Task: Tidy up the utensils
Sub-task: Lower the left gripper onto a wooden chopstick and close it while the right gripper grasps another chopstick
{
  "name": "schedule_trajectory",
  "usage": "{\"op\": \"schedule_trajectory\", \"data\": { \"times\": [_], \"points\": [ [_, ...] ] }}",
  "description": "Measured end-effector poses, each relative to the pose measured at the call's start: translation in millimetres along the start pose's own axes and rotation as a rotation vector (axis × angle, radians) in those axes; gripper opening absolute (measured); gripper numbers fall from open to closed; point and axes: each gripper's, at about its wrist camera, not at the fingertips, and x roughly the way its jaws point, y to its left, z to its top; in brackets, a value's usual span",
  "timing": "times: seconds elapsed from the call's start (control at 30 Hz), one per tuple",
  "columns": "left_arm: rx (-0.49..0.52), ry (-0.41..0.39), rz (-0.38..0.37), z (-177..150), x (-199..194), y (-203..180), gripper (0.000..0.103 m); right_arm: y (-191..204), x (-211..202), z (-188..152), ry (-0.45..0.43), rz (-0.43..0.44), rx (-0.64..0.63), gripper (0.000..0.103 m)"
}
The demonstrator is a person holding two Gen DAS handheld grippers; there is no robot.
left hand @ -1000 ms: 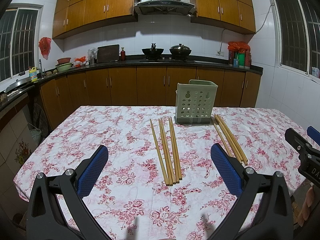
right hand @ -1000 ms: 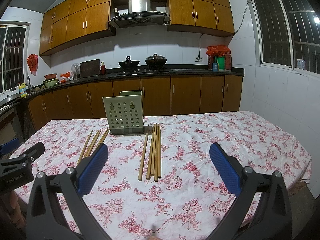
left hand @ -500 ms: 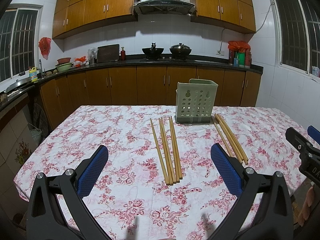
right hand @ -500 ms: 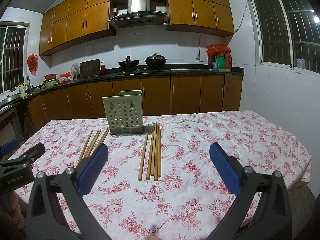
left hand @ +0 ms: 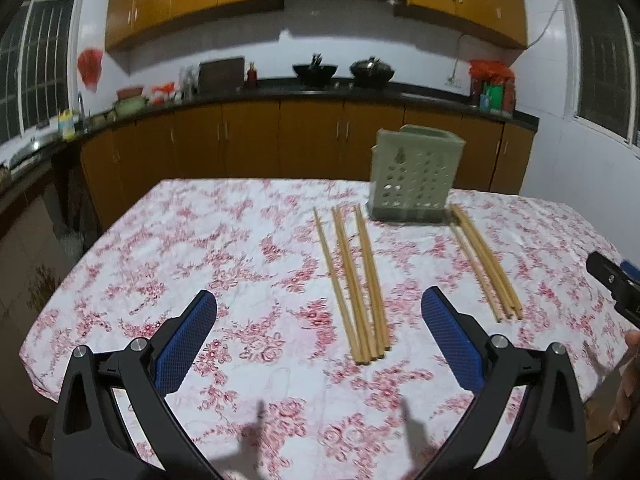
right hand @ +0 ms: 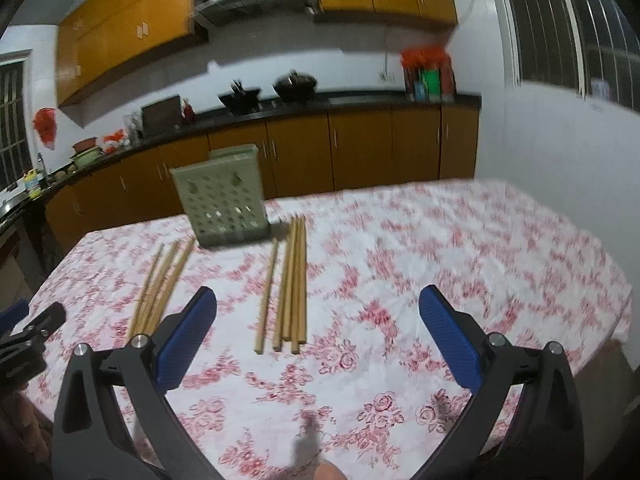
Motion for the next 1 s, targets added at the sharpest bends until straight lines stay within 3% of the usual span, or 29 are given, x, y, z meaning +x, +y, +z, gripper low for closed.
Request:
{"op": "schedule_trajectory", "data": {
  "times": [0.03,0.13,0.23,0.37,0.47,0.63,0.77,1.0],
  "points": [
    [-0.009,0.012,0.004,1.9,5.5,4.4,0.101,-1.9,6.9,0.9,0.018,0.0,0.008,0.098],
    [-0.037,0.056,0.016,7.0,25.7,14.3,0.1,-9.7,37.7,3.6,0.119,0.009,0.039,0.079],
    [-0.044,0.116,0.024,10.9,46.2,20.2,0.082,-11.5,73.9,6.1,0.238,0.056,0.057,0.055],
    [-0.033,0.188,0.011,12.8,71.4,19.5,0.062,-1.9,106.1,10.0,0.316,0.087,0.031,0.036],
    [-0.028,0.222,-0.006,14.4,85.7,18.6,0.055,4.1,125.4,12.3,0.35,0.109,0.02,0.028],
    [-0.018,0.262,-0.021,16.2,104.6,13.9,0.052,15.2,153.2,8.6,0.411,0.079,-0.043,0.018],
    [-0.019,0.291,-0.041,15.9,115.5,11.7,0.047,16.0,160.5,9.1,0.404,0.056,-0.082,0.01],
    [-0.021,0.332,-0.095,15.7,130.2,4.1,0.033,7.9,169.7,14.5,0.384,0.028,-0.08,0.009]
  ]
}}
